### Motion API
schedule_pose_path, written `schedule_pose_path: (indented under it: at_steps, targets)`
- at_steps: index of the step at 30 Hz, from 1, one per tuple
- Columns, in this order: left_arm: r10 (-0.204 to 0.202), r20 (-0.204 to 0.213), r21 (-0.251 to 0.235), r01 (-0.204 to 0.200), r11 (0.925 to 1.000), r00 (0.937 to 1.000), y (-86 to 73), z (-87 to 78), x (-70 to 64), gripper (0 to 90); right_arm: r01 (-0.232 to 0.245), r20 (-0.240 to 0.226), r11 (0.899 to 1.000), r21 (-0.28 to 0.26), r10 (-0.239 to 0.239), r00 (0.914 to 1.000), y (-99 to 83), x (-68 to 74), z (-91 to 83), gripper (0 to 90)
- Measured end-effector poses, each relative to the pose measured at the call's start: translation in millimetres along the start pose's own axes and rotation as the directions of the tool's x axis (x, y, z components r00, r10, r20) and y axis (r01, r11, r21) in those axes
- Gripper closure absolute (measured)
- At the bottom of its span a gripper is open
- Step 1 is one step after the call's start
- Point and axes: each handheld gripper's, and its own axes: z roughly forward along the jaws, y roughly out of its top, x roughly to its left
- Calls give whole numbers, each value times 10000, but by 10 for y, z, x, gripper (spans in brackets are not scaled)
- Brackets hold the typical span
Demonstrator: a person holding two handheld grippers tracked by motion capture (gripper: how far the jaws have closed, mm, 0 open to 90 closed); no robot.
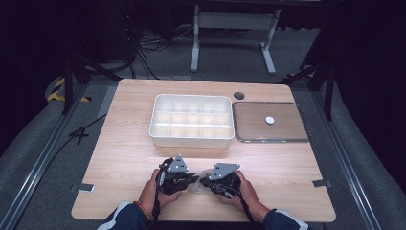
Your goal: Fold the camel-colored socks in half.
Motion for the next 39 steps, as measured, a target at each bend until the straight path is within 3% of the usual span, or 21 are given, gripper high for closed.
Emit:
schedule_pose_path:
  at_steps: [3, 9, 11, 14, 19, 22, 29, 31, 35, 36, 39]
  targets:
    - [-15, -74, 208, 17, 9998, 10000, -20, 1, 36, 861, 130, 150, 9999, -104, -128, 9998, -4, 13, -21, 826]
    - [27, -162, 381, -21, 9993, 9999, -31, 27, 71, 862, -44, 765, 9950, -999, 121, 9970, 42, -87, -194, 867]
    - [71, -147, 419, -64, 9991, 9999, -26, 27, 74, 861, -148, 708, 9952, -967, 217, 9973, 34, -98, -172, 878]
    - [70, -146, 434, -64, 9990, 9999, -17, 24, 68, 861, 151, 672, 9959, -891, -91, 9977, 50, -66, -104, 890]
    - [120, -43, 378, -118, 9992, 9999, -1, 27, 41, 860, 244, 804, 9996, -104, -235, 9965, 67, -38, 67, 895]
    - [53, 5, 215, -53, 9998, 10000, 23, 32, 17, 858, 225, 899, 9997, 27, -226, 9957, 98, -34, 91, 895]
    - [-72, -57, 64, 72, 10000, 10000, 54, 58, 36, 858, 5, 939, 9999, -129, 7, 9956, 113, -72, 143, 871]
    - [-73, -130, 204, 76, 9998, 9999, 53, 50, 45, 861, -96, 960, 9998, -162, 111, 9953, 108, -106, 110, 801]
    - [-201, -36, 187, 202, 9996, 9998, 36, 32, 56, 861, -192, 992, 9985, -519, 243, 9948, 105, -176, -67, 813]
    - [-255, -11, 178, 255, 9995, 9997, 34, 34, 60, 860, -315, 746, 9955, -888, 381, 9965, 95, -234, -182, 852]
    - [-253, -16, 186, 253, 9995, 9997, 45, 45, 58, 858, -345, 499, 9971, -680, 380, 9980, 70, -222, -159, 871]
